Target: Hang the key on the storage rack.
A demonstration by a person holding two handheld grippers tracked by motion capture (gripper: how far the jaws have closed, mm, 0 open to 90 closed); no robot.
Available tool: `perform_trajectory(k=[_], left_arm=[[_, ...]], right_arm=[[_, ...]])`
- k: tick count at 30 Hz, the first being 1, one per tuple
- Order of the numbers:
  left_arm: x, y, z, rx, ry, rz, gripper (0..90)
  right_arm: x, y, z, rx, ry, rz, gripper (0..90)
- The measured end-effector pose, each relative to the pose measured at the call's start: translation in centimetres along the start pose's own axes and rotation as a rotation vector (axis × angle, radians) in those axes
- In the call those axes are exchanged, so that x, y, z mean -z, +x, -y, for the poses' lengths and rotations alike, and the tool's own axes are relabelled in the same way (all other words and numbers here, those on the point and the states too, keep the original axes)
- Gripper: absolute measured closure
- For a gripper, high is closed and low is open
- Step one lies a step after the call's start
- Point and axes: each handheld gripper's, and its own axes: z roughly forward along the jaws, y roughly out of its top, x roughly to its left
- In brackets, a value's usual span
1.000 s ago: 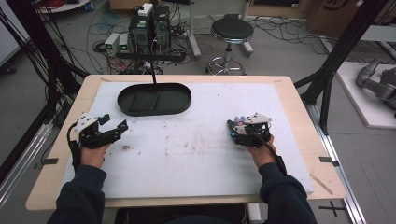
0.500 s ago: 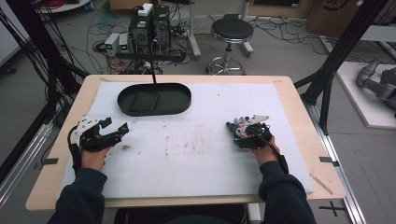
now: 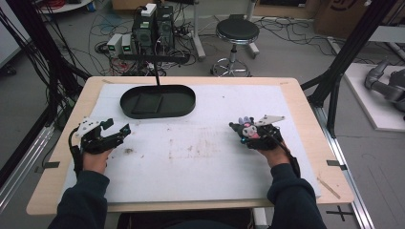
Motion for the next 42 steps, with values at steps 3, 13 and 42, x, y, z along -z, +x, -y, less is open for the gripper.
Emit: perform_trajectory(k=[3, 13, 42], left_arm=[[0.0, 0.2, 0.0, 0.007, -0.002, -0.005, 25.1], [-0.1, 0.4, -0.1, 0.004, -0.012, -0.016, 25.9], [0.0, 0.3, -0.1, -0.049, -0.012, -0.021, 23.4]], right_arm=[[0.7, -0.4, -0.4, -0.017, -0.05, -0.067, 36.0], [0.8, 0.0, -4.9, 0.03, -0.117, -0.158, 36.0], [-6.2, 3.4, -22.7, 0.167, -0.214, -0.182, 36.0]])
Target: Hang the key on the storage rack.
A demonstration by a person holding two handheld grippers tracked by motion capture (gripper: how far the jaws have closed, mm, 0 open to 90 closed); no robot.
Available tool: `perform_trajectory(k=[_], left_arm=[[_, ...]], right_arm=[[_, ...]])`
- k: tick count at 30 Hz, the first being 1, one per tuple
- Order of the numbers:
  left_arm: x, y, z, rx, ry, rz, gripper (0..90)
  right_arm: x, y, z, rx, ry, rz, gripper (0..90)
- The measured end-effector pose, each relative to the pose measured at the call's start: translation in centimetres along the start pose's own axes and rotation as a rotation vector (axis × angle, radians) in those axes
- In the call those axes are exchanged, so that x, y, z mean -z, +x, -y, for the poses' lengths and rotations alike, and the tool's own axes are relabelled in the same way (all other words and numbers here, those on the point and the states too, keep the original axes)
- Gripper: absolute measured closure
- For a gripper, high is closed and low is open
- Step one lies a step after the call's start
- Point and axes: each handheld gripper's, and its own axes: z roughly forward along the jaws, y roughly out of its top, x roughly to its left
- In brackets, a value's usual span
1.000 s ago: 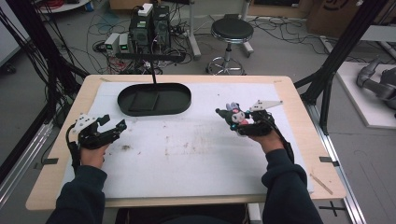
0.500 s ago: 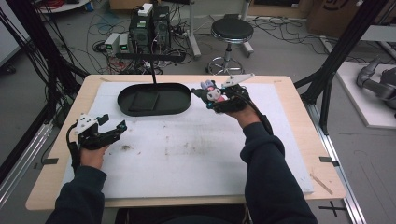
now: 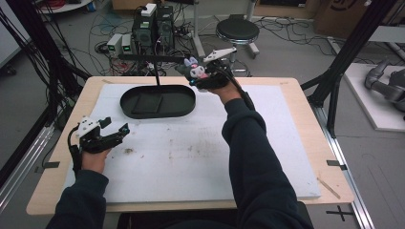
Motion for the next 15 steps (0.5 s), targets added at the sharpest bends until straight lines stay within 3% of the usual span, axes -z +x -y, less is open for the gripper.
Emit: perform_trajectory(k=[9, 11, 15], left_arm=[[0.2, 0.2, 0.0, 0.007, -0.005, 0.0, 23.4], [0.2, 0.2, 0.0, 0.009, -0.004, -0.001, 23.3], [0.3, 0.2, 0.0, 0.006, -0.008, -0.002, 23.4]], right_arm=[[-2.3, 0.8, -2.2, 0.013, -0.001, 0.023, 36.0], [-2.8, 0.7, -2.8, -0.002, 0.0, 0.078, 36.0], [-3.1, 0.6, -3.1, -0.023, -0.021, 0.108, 36.0]])
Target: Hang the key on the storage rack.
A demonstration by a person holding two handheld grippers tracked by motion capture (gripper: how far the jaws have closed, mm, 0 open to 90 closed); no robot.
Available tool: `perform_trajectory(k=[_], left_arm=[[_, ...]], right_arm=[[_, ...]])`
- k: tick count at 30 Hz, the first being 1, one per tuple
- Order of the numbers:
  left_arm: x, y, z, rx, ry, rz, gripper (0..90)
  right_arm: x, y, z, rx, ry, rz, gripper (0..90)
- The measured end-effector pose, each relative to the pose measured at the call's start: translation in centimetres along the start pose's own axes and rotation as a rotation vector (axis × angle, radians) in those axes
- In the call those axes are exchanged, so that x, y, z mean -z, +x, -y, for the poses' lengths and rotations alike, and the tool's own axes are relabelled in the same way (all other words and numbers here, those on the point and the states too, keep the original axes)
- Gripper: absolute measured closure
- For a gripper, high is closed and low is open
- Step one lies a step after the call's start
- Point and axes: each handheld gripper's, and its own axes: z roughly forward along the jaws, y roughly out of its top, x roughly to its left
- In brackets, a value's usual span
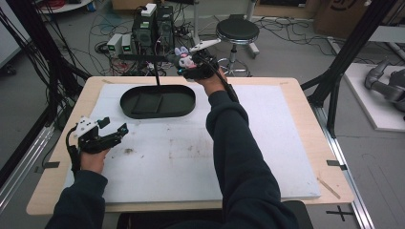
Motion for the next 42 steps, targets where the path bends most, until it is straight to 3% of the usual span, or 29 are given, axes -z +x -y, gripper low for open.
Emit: perform_trajectory(k=[2, 4, 5, 6, 14, 19, 28, 32, 36, 42], left_arm=[[0.0, 0.0, 0.0, 0.001, 0.001, -0.002, 23.3], [0.1, 0.1, 0.1, 0.001, 0.002, -0.002, 23.3], [0.1, 0.1, 0.1, 0.0, 0.004, -0.002, 23.3], [0.2, 0.1, 0.1, 0.001, 0.004, -0.005, 23.3], [0.1, 0.1, 0.1, 0.002, 0.008, -0.002, 23.4], [0.0, 0.0, 0.1, 0.0, 0.013, 0.001, 23.5], [0.0, 0.1, 0.2, 0.003, 0.014, 0.002, 23.4], [0.0, 0.2, 0.2, 0.008, 0.012, 0.001, 23.4], [0.0, 0.2, 0.2, 0.009, 0.012, 0.001, 23.4], [0.2, 0.3, 0.2, 0.014, 0.011, -0.007, 23.5]], right_arm=[[-0.1, -0.1, 0.0, -0.006, 0.011, 0.037, 36.0], [-0.3, -0.5, 0.5, -0.011, 0.05, 0.11, 35.9], [-0.3, -0.5, 0.5, -0.011, 0.05, 0.11, 35.9], [-0.4, -0.8, 1.1, -0.008, 0.075, 0.14, 35.8], [-1.1, -1.4, 3.5, -0.027, 0.153, 0.147, 35.9], [-2.9, -0.7, 4.6, -0.023, 0.204, 0.127, 35.9], [-5.1, 0.3, 5.3, -0.045, 0.198, 0.124, 34.2], [-5.4, 0.5, 5.6, -0.05, 0.18, 0.163, 29.7], [-5.2, 0.3, 6.0, -0.042, 0.182, 0.174, 21.5], [-3.4, -0.2, 6.2, -0.024, 0.164, 0.154, 20.7]])
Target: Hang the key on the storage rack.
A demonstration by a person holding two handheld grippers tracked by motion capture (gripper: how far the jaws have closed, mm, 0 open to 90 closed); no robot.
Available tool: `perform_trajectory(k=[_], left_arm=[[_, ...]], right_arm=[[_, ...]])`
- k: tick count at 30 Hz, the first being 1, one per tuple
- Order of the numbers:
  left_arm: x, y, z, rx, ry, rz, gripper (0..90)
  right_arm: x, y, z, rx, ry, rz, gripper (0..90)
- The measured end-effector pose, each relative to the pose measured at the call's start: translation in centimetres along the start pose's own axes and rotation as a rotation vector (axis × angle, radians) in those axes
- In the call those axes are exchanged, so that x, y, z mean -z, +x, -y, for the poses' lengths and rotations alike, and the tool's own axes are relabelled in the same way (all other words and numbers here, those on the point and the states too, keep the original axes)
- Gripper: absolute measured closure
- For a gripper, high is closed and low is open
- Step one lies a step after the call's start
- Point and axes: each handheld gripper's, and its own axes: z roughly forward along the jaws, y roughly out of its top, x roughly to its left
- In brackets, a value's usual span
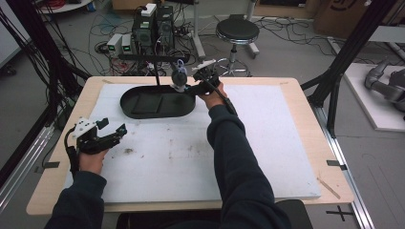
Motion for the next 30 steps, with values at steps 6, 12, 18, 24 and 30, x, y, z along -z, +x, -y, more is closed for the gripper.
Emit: perform_trajectory(k=[6, 12, 18, 24, 30], left_arm=[[0.0, -0.1, 0.0, 0.001, 0.003, 0.006, 23.6], [-0.1, -0.1, 0.0, -0.001, -0.005, 0.005, 23.7], [-0.3, -0.2, -0.1, 0.002, -0.007, 0.011, 23.7], [-0.5, -0.4, -0.2, -0.002, -0.013, 0.012, 23.7], [-0.6, -0.6, -0.2, 0.002, -0.017, 0.01, 23.8]], right_arm=[[5.0, -2.5, 1.2, 0.022, -0.038, -0.042, 20.8], [9.5, -3.6, 3.0, 0.048, -0.09, -0.051, 23.5], [13.0, -4.4, 5.6, 0.075, -0.105, -0.013, 25.6], [15.9, -5.6, 9.0, 0.039, -0.09, 0.015, 21.1], [17.1, -6.2, 12.9, -0.037, -0.079, 0.018, 21.1]])
